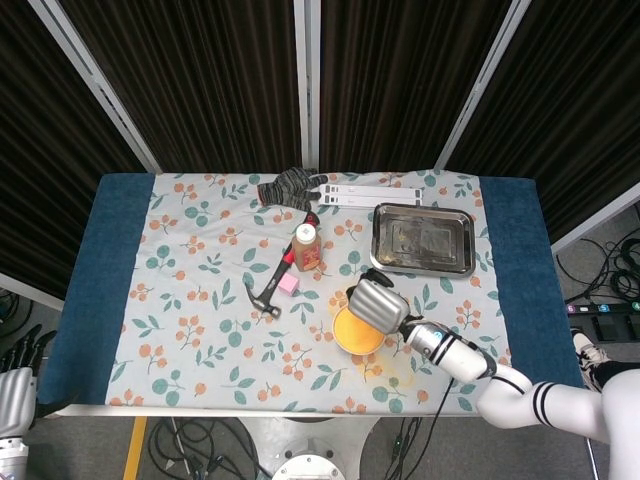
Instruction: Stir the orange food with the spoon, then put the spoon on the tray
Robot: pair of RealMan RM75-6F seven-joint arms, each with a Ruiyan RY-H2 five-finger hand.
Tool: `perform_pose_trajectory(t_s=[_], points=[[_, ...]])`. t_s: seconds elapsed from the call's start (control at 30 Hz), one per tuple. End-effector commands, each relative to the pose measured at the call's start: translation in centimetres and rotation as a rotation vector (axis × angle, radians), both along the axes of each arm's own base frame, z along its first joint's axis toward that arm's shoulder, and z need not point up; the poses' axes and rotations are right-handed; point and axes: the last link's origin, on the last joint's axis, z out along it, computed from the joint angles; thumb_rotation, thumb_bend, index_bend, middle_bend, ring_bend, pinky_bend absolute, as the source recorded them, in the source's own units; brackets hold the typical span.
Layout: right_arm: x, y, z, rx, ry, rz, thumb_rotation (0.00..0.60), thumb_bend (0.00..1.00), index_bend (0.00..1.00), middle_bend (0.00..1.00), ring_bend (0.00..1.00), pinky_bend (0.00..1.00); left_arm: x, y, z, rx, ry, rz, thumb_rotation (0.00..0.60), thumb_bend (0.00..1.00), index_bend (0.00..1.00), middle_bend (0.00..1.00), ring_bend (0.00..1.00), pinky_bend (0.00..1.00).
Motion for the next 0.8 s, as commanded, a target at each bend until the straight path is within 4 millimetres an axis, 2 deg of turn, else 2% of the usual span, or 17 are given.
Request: perform_pose_trajectory(t_s=[0.03,0.27,0.43,0.63,0.8], points=[[1.5,0.4,0.2,0.023,-0.015,0.038,0.600,0.40,0.78,0.84,0.73,0.85,0.0,-0.1,0.0,0.002,-0.002,0.000,0.600,0.06,0.19,0.14,0.11,0.15],[2.3,1.3,-1.6,0.077,0.040,0.080,0.600,0.40,0.78,0.84,0.73,0.84,-0.3,-0.5,-0.1,-0.002,-0.006,0.015,0.600,0.06,0.19,0.14,0.11,0.15],[1.5,0.9,-2.4,0.054,0.146,0.134,0.600,0.41,0.78,0.84,0.72,0.83,-0.3,-0.6,-0.2,-0.002,-0.010,0.016,0.600,0.06,0.19,0.14,0.11,0.15],[0.7,-0.3,-0.9,-0.030,0.197,0.149,0.600,0.41,0.78,0.84,0.72,0.81,-0.4,-0.6,-0.2,0.000,-0.012,0.015,0.600,0.06,0.19,0.14,0.11,0.15],[2.7,0.3,-0.2,-0.012,0.123,0.152,0.600,0.41,0.78,0.83,0.71,0.80,-0.3,-0.4,-0.2,0.004,-0.013,0.009,0.600,0.06,0.19,0.14,0.11,0.15]])
